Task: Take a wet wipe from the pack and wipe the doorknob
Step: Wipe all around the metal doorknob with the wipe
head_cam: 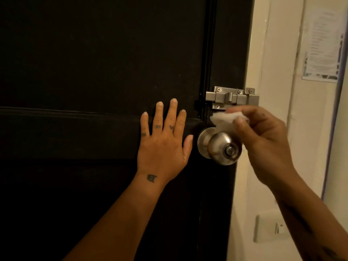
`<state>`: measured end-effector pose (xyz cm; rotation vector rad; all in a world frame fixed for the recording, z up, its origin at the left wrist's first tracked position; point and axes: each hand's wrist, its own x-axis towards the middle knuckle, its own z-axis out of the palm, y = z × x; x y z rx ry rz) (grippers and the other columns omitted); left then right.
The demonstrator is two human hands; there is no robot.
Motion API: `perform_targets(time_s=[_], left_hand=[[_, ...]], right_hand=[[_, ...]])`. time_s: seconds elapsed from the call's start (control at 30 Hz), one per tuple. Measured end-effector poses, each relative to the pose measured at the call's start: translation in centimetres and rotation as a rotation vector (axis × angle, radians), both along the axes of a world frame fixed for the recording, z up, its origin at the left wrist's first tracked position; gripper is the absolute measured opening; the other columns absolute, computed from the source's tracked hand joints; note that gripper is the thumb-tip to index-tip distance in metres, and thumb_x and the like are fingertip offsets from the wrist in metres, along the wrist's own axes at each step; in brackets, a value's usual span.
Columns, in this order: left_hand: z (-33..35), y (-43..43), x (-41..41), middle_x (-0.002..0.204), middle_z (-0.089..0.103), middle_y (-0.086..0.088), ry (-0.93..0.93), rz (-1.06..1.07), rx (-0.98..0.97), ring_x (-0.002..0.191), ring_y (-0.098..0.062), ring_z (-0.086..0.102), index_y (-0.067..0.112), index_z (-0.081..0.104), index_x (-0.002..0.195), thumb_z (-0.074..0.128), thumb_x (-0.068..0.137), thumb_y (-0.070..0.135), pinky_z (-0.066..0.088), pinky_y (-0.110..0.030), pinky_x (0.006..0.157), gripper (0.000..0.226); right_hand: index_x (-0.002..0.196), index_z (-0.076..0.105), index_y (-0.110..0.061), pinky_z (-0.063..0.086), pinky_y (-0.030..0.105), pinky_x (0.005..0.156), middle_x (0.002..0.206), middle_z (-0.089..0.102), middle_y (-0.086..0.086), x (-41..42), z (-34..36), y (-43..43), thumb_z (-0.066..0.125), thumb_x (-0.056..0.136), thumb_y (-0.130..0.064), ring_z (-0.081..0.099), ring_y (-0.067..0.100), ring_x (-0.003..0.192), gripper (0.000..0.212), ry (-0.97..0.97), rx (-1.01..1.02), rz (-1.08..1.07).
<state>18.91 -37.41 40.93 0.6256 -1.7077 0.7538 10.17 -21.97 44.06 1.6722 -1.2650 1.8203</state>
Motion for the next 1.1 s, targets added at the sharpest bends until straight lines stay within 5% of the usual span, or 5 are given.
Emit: perform_targets(time_s=[0.27, 0.43, 0.6, 0.73, 1.1], left_hand=[[0.1, 0.0, 0.0, 0.144, 0.042, -0.012, -0.002, -0.007, 0.004, 0.132, -0.033, 0.039, 0.014, 0.048, 0.133, 0.03, 0.088, 0.044, 0.028, -0.056, 0.104, 0.057], [0.1, -0.1, 0.0, 0.144, 0.041, -0.013, -0.005, -0.009, -0.002, 0.131, -0.035, 0.039, 0.012, 0.047, 0.133, 0.029, 0.088, 0.044, 0.025, -0.056, 0.105, 0.057], [0.1, -0.1, -0.1, 0.144, 0.041, -0.014, -0.006, -0.019, -0.004, 0.131, -0.036, 0.04, 0.011, 0.047, 0.132, 0.03, 0.088, 0.043, 0.026, -0.058, 0.104, 0.057], [0.2, 0.0, 0.0, 0.144, 0.041, -0.015, -0.01, -0.026, 0.003, 0.131, -0.037, 0.04, 0.011, 0.047, 0.132, 0.031, 0.088, 0.043, 0.023, -0.057, 0.104, 0.057], [0.1, 0.2, 0.2, 0.143, 0.043, -0.013, -0.026, -0.02, 0.026, 0.13, -0.034, 0.042, 0.011, 0.048, 0.132, 0.032, 0.087, 0.043, 0.031, -0.056, 0.103, 0.058]], right_hand=[[0.097, 0.064, -0.019, 0.053, 0.024, 0.081, 0.1, 0.068, 0.004, -3.0, 0.7, 0.3, 0.047, 0.091, -0.009, 0.064, 0.016, 0.095, 0.02, 0.218, 0.225, -0.039], [0.092, 0.061, -0.026, 0.045, 0.01, 0.075, 0.091, 0.067, -0.006, -4.2, -1.2, 1.9, 0.046, 0.086, -0.018, 0.062, 0.005, 0.086, 0.018, 0.249, 0.28, -0.175], [0.095, 0.058, -0.032, 0.045, 0.01, 0.075, 0.093, 0.063, -0.024, -3.6, 0.3, 2.3, 0.048, 0.091, -0.001, 0.059, -0.003, 0.09, 0.033, 0.254, 0.009, -0.241], [0.101, 0.062, -0.015, 0.05, 0.022, 0.083, 0.1, 0.068, -0.002, -2.9, 0.4, 0.4, 0.046, 0.089, -0.003, 0.063, 0.008, 0.096, 0.023, 0.319, 0.077, -0.223], [0.104, 0.053, -0.023, 0.041, 0.001, 0.077, 0.096, 0.053, -0.021, -2.6, 0.2, 2.6, 0.045, 0.086, -0.023, 0.051, -0.005, 0.09, 0.02, 0.395, -0.052, -0.474]])
